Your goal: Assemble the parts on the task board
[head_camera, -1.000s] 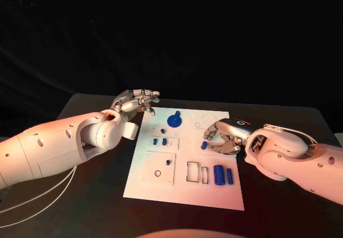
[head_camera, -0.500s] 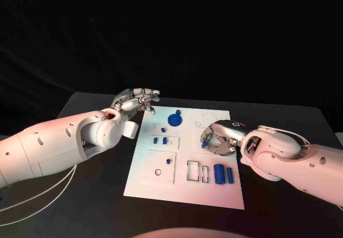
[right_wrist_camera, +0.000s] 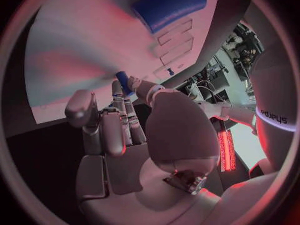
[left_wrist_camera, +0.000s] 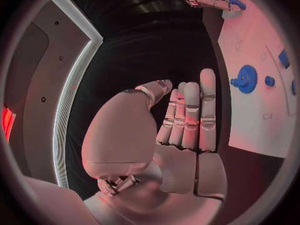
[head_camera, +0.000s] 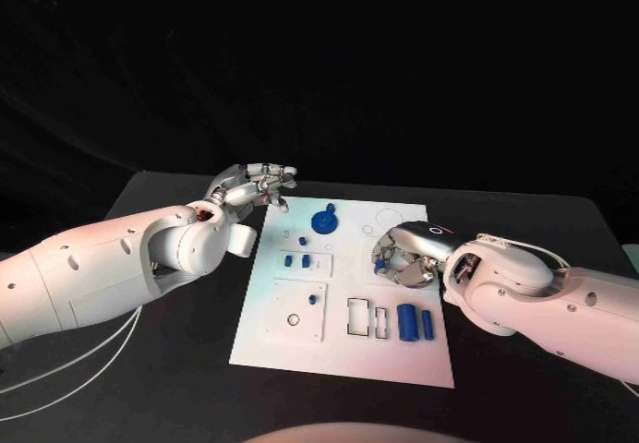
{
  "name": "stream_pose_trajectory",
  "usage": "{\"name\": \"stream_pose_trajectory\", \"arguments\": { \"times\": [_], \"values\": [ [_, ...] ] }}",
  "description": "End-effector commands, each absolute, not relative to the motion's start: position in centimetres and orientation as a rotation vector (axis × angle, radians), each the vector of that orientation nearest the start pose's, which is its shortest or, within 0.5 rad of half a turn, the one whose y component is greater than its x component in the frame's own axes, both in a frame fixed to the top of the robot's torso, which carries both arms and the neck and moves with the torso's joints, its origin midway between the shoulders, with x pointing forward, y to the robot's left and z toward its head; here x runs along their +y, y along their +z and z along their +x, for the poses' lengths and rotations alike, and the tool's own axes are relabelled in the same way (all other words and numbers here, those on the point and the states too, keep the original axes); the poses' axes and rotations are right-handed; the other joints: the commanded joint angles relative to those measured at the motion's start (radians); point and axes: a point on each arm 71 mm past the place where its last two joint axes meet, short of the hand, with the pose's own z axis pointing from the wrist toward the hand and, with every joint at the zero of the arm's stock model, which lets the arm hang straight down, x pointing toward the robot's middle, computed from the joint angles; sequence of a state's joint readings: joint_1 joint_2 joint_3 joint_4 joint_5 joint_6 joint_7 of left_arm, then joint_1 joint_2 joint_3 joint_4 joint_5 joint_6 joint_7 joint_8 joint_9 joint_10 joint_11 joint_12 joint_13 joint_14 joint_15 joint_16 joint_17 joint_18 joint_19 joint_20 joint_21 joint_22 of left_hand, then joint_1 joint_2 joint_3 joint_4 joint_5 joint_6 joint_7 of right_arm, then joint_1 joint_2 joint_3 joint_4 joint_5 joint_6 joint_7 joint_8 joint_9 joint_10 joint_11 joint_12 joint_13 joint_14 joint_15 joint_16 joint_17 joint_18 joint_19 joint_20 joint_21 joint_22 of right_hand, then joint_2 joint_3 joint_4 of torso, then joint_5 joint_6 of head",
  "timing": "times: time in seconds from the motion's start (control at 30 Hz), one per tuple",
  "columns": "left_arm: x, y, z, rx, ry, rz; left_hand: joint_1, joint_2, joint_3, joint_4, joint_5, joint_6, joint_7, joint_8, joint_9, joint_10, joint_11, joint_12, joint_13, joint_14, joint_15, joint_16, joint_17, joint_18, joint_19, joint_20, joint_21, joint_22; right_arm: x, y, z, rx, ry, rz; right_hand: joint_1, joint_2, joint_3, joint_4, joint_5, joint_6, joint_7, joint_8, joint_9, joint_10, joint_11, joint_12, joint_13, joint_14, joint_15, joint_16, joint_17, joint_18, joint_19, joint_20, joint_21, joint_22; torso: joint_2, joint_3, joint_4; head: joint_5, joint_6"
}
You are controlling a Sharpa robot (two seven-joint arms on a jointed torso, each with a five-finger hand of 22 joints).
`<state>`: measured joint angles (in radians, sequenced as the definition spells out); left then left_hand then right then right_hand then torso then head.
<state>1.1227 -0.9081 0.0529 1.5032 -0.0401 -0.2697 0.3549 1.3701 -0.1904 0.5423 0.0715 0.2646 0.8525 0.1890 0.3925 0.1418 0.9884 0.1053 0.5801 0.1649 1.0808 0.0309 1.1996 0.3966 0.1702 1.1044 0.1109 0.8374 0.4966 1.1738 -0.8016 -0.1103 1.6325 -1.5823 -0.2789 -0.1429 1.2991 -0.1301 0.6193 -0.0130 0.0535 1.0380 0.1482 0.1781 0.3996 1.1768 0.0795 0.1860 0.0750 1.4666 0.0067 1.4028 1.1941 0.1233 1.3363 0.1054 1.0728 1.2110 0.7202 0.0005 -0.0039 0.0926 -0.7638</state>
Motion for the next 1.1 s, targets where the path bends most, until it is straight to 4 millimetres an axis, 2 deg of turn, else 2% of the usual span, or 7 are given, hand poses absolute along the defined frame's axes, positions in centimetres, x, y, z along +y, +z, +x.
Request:
{"name": "stream_pose_trajectory", "arguments": {
  "times": [0.03,0.37,0.5,0.7,0.8,0.9,1.1],
  "values": [
    [24.6,-18.4,49.0,1.403,-1.528,-1.146,-0.003,0.001,-0.003,-0.004,0.005,-0.006,-0.002,0.001,-0.001,-0.008,0.001,0.006,0.002,-0.006,-0.002,-0.004,-0.002,0.014,0.001,0.005,-0.007,-0.002,-14.5,-21.1,44.2,1.675,0.677,-0.363,0.003,0.022,0.009,-0.001,-0.002,0.017,-0.005,0.014,0.012,0.018,-0.004,0.005,0.004,0.030,-0.009,0.005,0.002,-0.015,0.008,-0.003,0.010,0.007,-0.001,-0.0004,-0.0002,-0.002,-0.001],
    [24.5,-18.4,49.0,1.405,-1.528,-1.143,-0.003,0.001,-0.003,-0.004,0.005,-0.006,-0.002,0.001,-0.001,-0.008,0.001,0.006,0.002,-0.006,-0.002,-0.004,-0.002,0.014,0.001,0.005,-0.007,-0.002,-14.6,-20.3,43.5,1.610,0.701,-0.345,0.003,0.027,0.014,-0.003,-0.001,0.023,-0.010,0.022,0.018,0.028,-0.009,0.004,0.005,0.032,-0.013,0.009,0.010,-0.018,0.014,-0.007,0.022,0.017,-0.002,-0.0011,-0.0002,-0.003,0.002],
    [24.5,-18.4,49.0,1.405,-1.527,-1.143,-0.003,0.001,-0.003,-0.004,0.005,-0.006,-0.002,0.001,-0.001,-0.008,0.001,0.006,0.002,-0.006,-0.002,-0.004,-0.002,0.014,0.001,0.005,-0.007,-0.002,-14.6,-19.5,42.9,1.581,0.726,-0.327,0.002,0.025,0.014,-0.004,-0.001,0.023,-0.010,0.024,0.019,0.028,-0.009,0.003,0.005,0.032,-0.014,0.010,0.010,-0.018,0.015,-0.008,0.024,0.019,-0.004,-0.0022,-0.0004,-0.003,0.002],
    [24.5,-18.4,49.1,1.405,-1.527,-1.143,-0.003,0.001,-0.003,-0.004,0.005,-0.006,-0.002,0.001,-0.001,-0.008,0.001,0.006,0.002,-0.006,-0.002,-0.004,-0.002,0.014,0.001,0.005,-0.007,-0.002,-14.0,-18.2,41.9,1.544,0.789,-0.304,-0.001,0.021,0.013,-0.004,-0.001,0.023,-0.010,0.025,0.020,0.028,-0.009,0.002,0.005,0.033,-0.014,0.011,0.013,-0.019,0.017,-0.008,0.029,0.023,-0.003,-0.0015,-0.0007,-0.001,0.004],
    [24.4,-18.4,49.1,1.405,-1.528,-1.143,-0.003,0.001,-0.003,-0.004,0.005,-0.006,-0.002,0.001,-0.001,-0.008,0.001,0.006,0.002,-0.006,-0.002,-0.004,-0.002,0.014,0.001,0.005,-0.007,-0.002,-13.1,-17.8,41.2,1.534,0.836,-0.302,-0.002,0.021,0.013,-0.004,-0.001,0.022,-0.010,0.025,0.021,0.028,-0.009,0.002,0.005,0.033,-0.014,0.012,0.013,-0.019,0.018,-0.008,0.031,0.024,-0.003,-0.0015,-0.0011,0.001,0.004],
    [24.4,-18.4,49.1,1.405,-1.530,-1.142,-0.003,0.001,-0.003,-0.004,0.005,-0.006,-0.002,0.001,-0.001,-0.008,0.001,0.006,0.002,-0.006,-0.002,-0.004,-0.002,0.014,0.001,0.005,-0.007,-0.002,-11.5,-17.8,40.5,1.526,0.894,-0.312,-0.002,0.021,0.013,-0.003,-0.001,0.022,-0.010,0.025,0.021,0.029,-0.009,0.001,0.005,0.033,-0.014,0.012,0.013,-0.019,0.018,-0.008,0.030,0.024,-0.001,-0.0005,-0.0020,0.010,0.003],
    [24.1,-18.5,49.2,1.407,-1.535,-1.141,-0.003,0.001,-0.003,-0.004,0.005,-0.006,-0.002,0.001,-0.001,-0.010,0.002,0.008,0.002,-0.006,-0.002,-0.003,-0.002,0.014,0.001,0.006,-0.008,-0.002,-8.1,-18.7,38.8,1.517,0.998,-0.354,-0.002,0.022,0.014,-0.003,-0.001,0.022,-0.010,0.026,0.021,0.029,-0.009,0.001,0.005,0.034,-0.014,0.013,0.016,-0.019,0.017,-0.009,0.028,0.023,-0.003,-0.0016,-0.0009,0.021,0.001]
  ]
}}
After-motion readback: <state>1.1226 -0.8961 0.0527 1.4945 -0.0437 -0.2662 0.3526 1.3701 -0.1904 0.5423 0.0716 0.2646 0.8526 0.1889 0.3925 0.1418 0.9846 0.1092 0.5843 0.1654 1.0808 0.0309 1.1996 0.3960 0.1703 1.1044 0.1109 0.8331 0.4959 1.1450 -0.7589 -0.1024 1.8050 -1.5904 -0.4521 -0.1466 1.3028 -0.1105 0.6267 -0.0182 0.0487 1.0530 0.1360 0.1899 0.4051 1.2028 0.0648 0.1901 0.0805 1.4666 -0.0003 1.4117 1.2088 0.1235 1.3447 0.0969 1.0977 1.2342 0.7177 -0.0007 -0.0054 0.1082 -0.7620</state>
